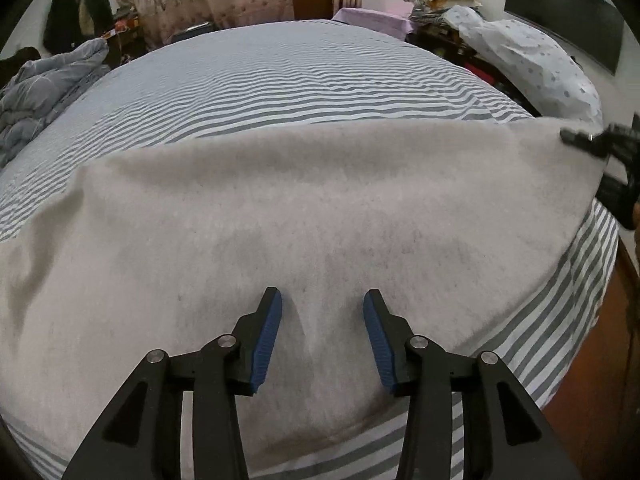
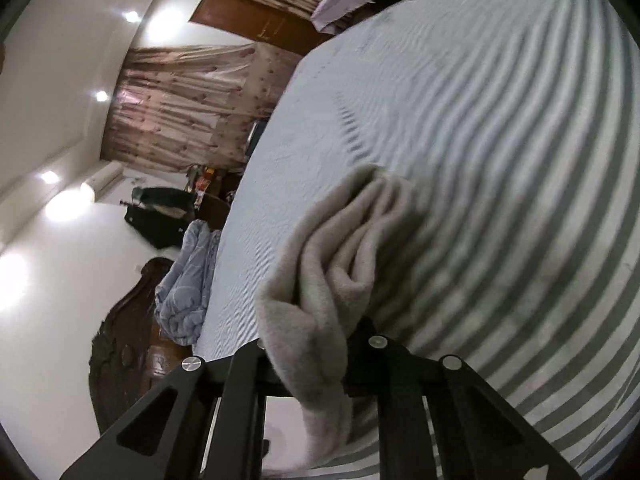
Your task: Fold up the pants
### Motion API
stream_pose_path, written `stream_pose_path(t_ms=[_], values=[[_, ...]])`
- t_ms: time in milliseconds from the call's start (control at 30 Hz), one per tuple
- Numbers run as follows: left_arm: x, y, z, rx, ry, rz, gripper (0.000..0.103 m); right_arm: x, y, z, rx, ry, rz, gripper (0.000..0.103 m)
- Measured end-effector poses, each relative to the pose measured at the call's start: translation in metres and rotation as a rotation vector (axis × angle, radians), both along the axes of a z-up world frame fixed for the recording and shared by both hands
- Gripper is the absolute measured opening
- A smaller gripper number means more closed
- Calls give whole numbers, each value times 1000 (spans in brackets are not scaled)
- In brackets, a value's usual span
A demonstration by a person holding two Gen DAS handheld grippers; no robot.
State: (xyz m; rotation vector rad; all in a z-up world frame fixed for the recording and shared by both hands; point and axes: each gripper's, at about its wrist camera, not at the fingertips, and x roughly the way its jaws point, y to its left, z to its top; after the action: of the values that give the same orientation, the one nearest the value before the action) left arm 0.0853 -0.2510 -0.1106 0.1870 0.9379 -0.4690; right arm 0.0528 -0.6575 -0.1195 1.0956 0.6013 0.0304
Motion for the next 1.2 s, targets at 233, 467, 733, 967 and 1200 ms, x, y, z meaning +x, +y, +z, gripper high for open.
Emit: stream_pose_path(t_ms=[233,467,733,967,1200], values=[[15,43,14,-136,104,75,44,37,69,59,-143,-36,160,14],[25,136,35,-217,95,237,45,86,175,78,-227,-38,372,13],[34,218,29,-261,108,361,45,121,297,31,-249,63,545,14],[37,240,14,-318,149,362,46,120,342,-3,-337,141,584,28],[40,249,15,-410,191,328,46,92,362,3,-372,129,587,52]])
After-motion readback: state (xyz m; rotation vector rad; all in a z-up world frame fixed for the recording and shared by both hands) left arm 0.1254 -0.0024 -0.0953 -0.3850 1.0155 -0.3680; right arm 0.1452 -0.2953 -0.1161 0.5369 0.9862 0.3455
